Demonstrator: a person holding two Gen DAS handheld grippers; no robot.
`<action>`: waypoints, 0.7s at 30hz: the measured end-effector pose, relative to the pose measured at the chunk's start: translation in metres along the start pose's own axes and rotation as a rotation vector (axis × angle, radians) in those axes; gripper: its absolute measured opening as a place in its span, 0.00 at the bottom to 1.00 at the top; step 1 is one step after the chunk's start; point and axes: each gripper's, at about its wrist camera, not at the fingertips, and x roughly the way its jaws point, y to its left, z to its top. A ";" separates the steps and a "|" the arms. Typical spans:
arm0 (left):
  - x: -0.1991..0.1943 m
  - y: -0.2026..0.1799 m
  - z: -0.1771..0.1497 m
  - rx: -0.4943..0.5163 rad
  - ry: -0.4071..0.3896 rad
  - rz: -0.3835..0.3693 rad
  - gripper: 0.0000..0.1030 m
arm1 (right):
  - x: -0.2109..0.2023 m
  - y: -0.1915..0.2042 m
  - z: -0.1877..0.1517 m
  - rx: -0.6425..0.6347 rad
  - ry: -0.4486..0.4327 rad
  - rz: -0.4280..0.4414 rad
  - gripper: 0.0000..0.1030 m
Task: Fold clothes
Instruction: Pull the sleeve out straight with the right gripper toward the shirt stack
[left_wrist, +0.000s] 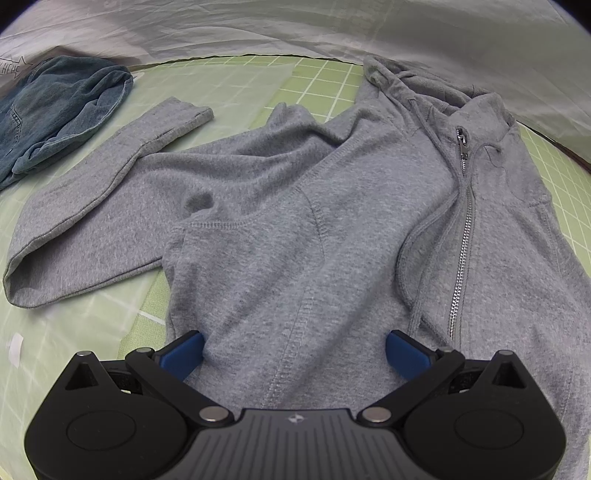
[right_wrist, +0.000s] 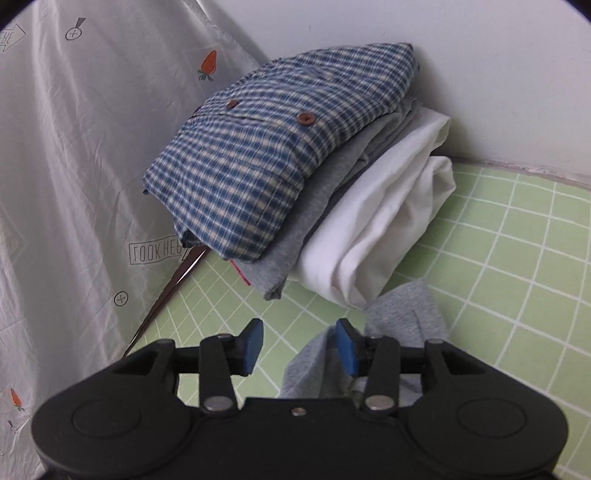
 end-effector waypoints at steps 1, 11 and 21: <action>0.000 0.000 0.000 -0.002 0.000 0.001 1.00 | -0.003 -0.005 -0.001 -0.011 -0.004 -0.031 0.44; 0.001 0.000 0.003 -0.004 0.021 0.003 1.00 | 0.007 -0.048 -0.016 0.005 0.042 -0.186 0.43; 0.000 0.001 0.001 -0.006 0.008 0.003 1.00 | 0.002 -0.051 0.001 -0.069 0.011 -0.177 0.06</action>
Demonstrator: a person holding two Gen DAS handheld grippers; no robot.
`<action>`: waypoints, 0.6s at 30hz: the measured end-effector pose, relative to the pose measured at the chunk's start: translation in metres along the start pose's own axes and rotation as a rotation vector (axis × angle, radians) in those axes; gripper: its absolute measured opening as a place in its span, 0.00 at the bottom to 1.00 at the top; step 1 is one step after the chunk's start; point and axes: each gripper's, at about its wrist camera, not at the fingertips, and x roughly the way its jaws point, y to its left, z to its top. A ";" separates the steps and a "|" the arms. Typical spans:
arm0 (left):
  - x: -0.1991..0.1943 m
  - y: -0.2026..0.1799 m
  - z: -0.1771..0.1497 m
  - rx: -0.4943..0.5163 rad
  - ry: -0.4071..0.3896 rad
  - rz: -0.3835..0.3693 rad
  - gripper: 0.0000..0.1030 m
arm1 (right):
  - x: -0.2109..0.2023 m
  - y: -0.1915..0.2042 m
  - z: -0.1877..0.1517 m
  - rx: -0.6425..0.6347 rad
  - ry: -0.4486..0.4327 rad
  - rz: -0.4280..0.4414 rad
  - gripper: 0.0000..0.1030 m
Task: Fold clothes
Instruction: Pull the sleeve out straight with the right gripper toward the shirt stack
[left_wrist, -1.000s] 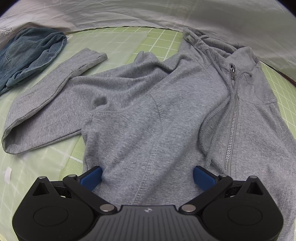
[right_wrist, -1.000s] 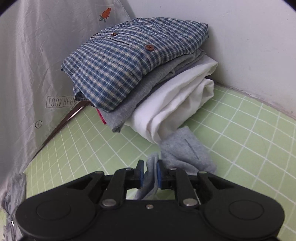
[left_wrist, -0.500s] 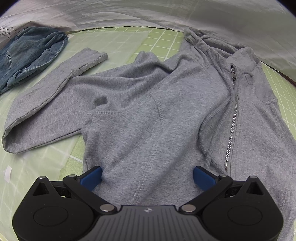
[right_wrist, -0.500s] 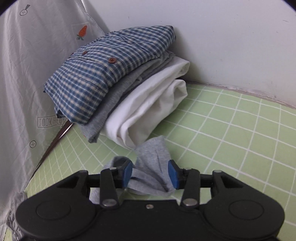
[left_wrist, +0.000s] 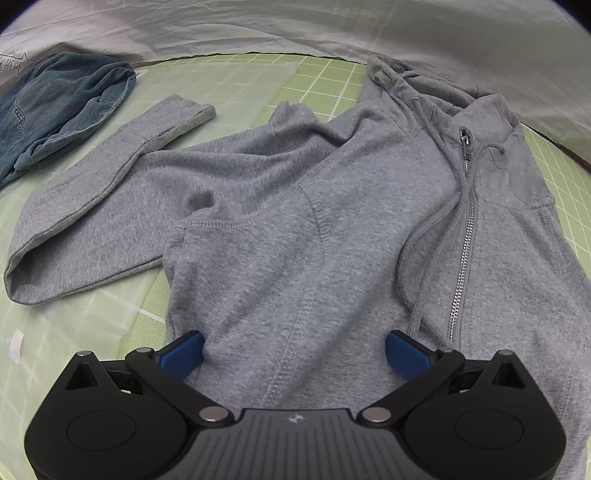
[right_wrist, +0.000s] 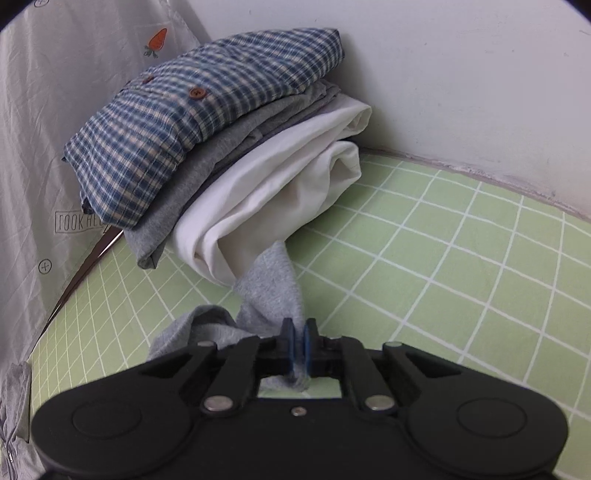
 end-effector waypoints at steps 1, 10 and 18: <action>0.000 0.000 0.000 0.000 0.000 0.000 1.00 | -0.008 -0.003 0.004 0.006 -0.033 -0.018 0.06; 0.000 -0.001 0.000 0.000 0.002 0.000 1.00 | -0.069 -0.034 0.047 0.039 -0.261 -0.074 0.05; 0.000 -0.001 0.000 -0.002 0.000 0.001 1.00 | -0.069 -0.042 0.012 -0.032 -0.177 -0.203 0.05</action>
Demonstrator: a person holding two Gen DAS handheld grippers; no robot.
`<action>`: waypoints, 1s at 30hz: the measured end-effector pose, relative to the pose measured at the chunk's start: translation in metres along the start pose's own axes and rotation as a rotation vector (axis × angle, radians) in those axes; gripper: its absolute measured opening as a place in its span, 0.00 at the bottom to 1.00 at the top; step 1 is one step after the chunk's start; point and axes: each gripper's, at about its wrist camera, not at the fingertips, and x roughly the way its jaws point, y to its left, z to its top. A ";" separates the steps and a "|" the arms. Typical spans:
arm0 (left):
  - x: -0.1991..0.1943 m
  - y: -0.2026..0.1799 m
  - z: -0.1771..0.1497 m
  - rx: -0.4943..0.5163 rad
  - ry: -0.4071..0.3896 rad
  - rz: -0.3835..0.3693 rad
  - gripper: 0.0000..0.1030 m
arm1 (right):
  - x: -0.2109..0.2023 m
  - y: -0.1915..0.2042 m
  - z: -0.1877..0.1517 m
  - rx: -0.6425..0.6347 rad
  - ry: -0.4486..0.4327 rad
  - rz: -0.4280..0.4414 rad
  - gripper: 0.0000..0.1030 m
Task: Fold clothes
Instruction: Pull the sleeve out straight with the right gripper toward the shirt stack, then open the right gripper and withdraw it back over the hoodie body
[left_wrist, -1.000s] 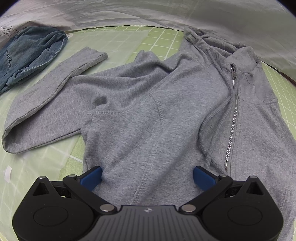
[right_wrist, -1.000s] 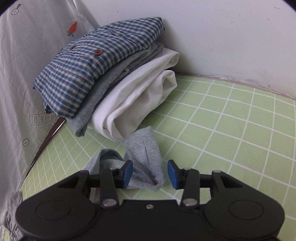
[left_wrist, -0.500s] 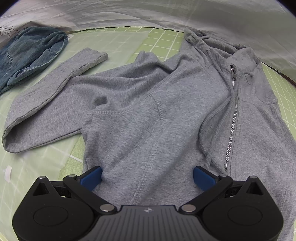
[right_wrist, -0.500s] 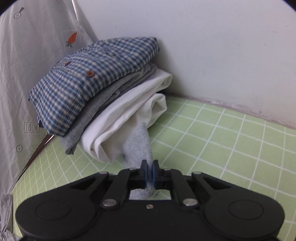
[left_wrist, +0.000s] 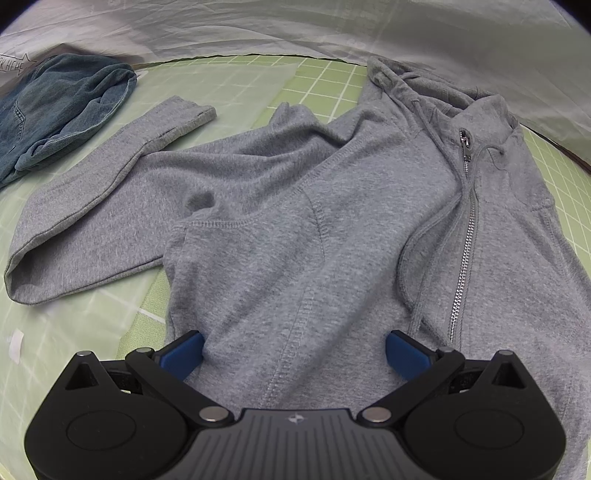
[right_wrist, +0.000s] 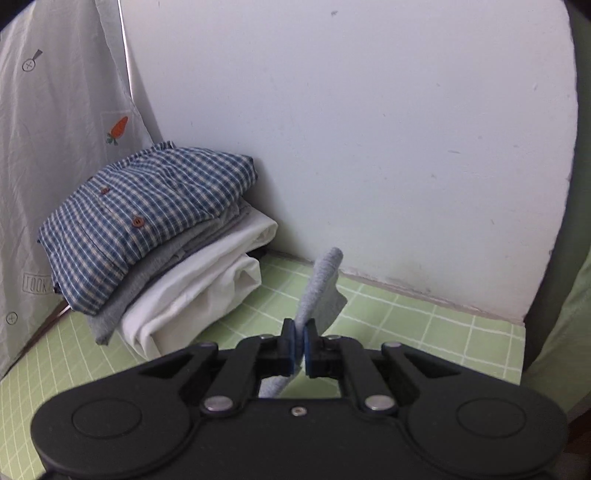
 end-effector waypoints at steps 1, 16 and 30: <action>0.000 0.000 0.000 0.000 0.000 0.000 1.00 | 0.002 -0.004 -0.006 -0.002 0.018 -0.018 0.05; -0.001 0.000 0.000 -0.012 -0.003 0.007 1.00 | 0.000 -0.023 -0.064 -0.056 0.177 -0.190 0.13; -0.002 -0.001 -0.002 -0.021 -0.010 0.012 1.00 | -0.001 0.133 -0.061 -0.367 0.110 0.095 0.86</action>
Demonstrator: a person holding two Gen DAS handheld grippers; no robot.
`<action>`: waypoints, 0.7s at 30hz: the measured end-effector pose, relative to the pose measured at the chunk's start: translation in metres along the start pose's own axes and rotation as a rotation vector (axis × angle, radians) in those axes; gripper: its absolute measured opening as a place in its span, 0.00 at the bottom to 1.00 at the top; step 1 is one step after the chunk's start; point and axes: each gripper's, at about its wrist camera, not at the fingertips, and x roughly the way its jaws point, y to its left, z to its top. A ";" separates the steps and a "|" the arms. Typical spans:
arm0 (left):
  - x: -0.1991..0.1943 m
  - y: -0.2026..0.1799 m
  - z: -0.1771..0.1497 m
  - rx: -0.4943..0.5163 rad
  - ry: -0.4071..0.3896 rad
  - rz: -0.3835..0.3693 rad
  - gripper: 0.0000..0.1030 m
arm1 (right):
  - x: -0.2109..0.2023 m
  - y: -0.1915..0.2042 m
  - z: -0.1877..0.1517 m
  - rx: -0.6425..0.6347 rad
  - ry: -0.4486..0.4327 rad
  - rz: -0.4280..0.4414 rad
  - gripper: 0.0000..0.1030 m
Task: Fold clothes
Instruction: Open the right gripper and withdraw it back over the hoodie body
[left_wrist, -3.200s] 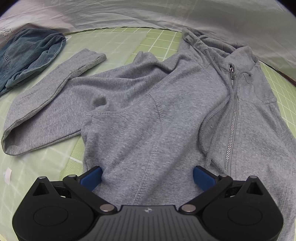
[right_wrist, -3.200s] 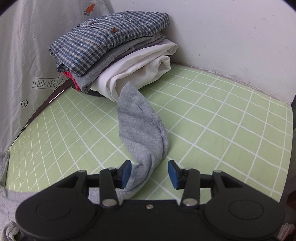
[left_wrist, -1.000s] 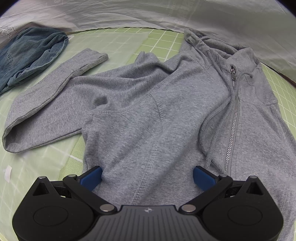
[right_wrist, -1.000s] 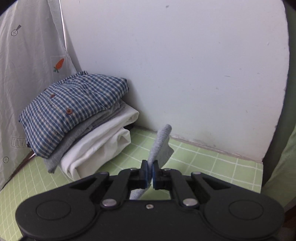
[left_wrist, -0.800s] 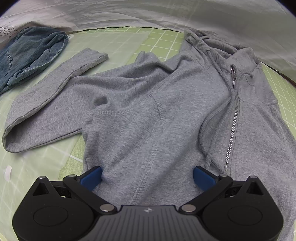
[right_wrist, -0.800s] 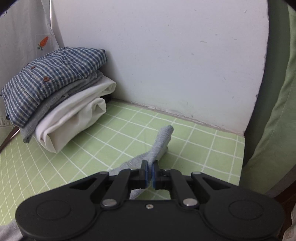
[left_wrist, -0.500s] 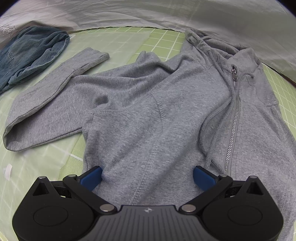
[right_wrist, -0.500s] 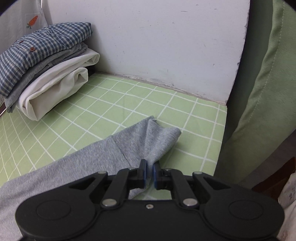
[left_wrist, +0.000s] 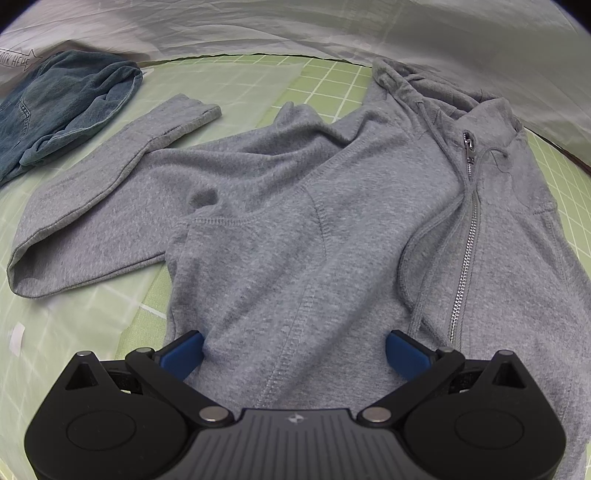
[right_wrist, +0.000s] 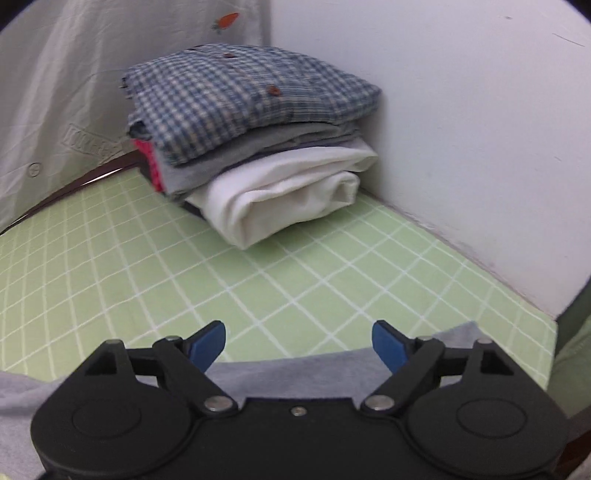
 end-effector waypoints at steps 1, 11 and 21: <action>0.000 0.000 0.000 -0.001 -0.001 0.001 1.00 | 0.002 0.016 0.002 -0.024 0.001 0.052 0.87; -0.001 0.001 -0.003 0.014 -0.008 -0.008 1.00 | 0.010 0.180 -0.014 -0.253 0.094 0.555 0.60; -0.002 0.000 -0.003 0.020 -0.016 -0.011 1.00 | 0.008 0.236 -0.025 -0.463 0.125 0.723 0.03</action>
